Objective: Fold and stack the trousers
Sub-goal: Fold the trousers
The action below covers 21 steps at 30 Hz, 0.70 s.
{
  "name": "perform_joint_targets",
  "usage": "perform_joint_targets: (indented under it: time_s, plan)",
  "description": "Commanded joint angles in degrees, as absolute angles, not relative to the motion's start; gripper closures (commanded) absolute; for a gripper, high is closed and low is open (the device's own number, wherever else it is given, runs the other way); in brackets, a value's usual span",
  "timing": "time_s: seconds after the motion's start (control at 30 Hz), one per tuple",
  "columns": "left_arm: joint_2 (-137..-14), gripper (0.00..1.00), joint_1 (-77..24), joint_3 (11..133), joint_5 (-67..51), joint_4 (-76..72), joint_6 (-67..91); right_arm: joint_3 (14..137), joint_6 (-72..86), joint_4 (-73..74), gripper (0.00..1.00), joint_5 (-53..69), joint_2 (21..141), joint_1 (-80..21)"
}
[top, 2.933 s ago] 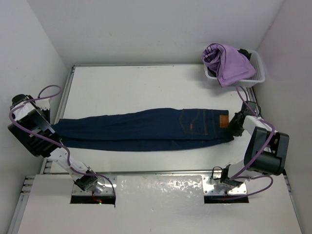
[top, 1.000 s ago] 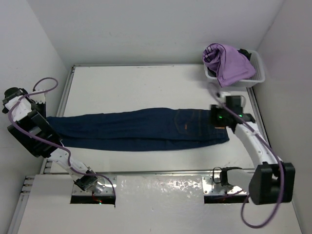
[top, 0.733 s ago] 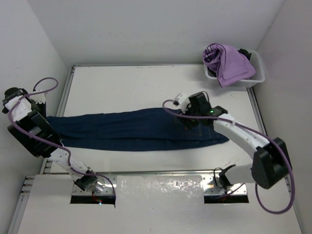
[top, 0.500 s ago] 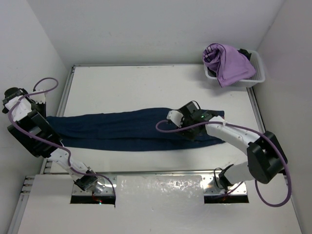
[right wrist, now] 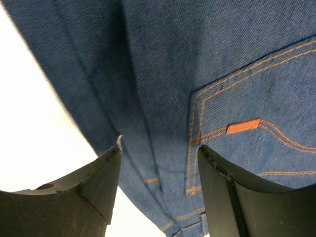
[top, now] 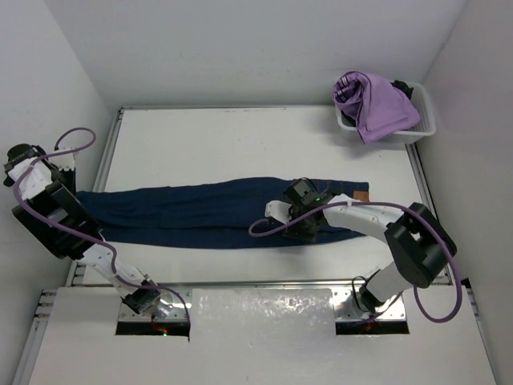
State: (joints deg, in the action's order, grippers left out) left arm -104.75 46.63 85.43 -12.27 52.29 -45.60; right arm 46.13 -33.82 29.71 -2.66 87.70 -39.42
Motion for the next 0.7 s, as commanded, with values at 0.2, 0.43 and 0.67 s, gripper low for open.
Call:
perform_joint_targets:
  time_s: [0.2,0.43,0.67]
  plan:
    - [-103.7,1.0,47.3,87.7,-12.7,52.6,-46.2,45.6,-31.5,15.4,0.58,-15.3,88.3,-39.6]
    - [-103.7,1.0,47.3,87.5,-12.7,52.5,-46.1,44.0,-30.2,16.2,0.59,-13.5,88.6,-39.6]
    - [-104.0,1.0,47.3,87.6,-12.5,52.4,-46.2,41.7,-32.4,20.7,0.6,-8.3,86.4,-39.6]
